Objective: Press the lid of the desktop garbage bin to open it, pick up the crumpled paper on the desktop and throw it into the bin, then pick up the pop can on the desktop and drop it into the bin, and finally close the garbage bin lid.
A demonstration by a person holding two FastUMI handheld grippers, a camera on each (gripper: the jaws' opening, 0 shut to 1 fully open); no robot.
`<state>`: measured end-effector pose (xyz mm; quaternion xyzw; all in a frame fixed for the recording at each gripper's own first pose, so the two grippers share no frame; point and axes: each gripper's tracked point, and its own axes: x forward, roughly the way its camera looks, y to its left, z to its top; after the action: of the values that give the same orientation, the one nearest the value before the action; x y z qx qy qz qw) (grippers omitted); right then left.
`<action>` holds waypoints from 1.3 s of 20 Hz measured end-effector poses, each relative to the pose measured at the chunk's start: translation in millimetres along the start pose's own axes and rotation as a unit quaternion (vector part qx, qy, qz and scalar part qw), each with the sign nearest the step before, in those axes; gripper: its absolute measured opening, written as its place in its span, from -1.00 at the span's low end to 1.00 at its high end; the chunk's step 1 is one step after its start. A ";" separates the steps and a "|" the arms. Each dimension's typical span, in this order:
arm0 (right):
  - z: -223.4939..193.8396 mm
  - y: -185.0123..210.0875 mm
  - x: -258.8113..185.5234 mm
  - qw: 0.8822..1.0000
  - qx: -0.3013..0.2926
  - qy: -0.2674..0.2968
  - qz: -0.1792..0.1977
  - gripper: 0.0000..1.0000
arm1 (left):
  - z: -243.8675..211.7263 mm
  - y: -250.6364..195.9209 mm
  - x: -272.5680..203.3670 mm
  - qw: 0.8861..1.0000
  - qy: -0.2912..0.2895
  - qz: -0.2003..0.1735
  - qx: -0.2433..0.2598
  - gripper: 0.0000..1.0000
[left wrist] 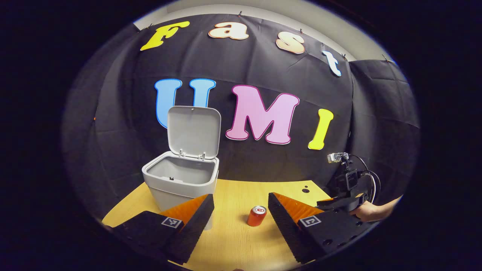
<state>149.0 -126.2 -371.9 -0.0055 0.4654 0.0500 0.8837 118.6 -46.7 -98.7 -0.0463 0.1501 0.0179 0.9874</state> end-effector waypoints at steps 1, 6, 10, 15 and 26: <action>-3.8 -2.5 15.2 1.000 -0.001 0.011 0.001 0.96 | -8.6 1.8 3.2 1.000 0.012 0.003 -0.001 0.92; -30.9 -4.3 85.0 0.997 0.008 0.076 0.018 0.95 | -27.4 24.3 13.2 0.998 0.043 0.047 0.000 0.92; -53.3 -10.2 115.9 0.992 0.020 0.125 0.019 0.96 | -39.0 30.2 16.1 0.995 0.060 0.075 0.005 0.93; -58.7 -9.6 132.8 0.990 0.037 0.134 0.021 0.91 | -49.6 15.0 22.1 0.995 0.073 0.067 -0.006 0.92; -31.5 -12.9 103.3 0.993 0.052 0.103 0.005 -0.41 | -43.0 4.1 32.9 0.997 0.075 0.018 0.015 0.92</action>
<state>182.4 -132.2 -475.2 0.0375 0.5559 0.0296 0.8299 137.2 -46.1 -149.7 -0.0296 0.2247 0.0295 0.9735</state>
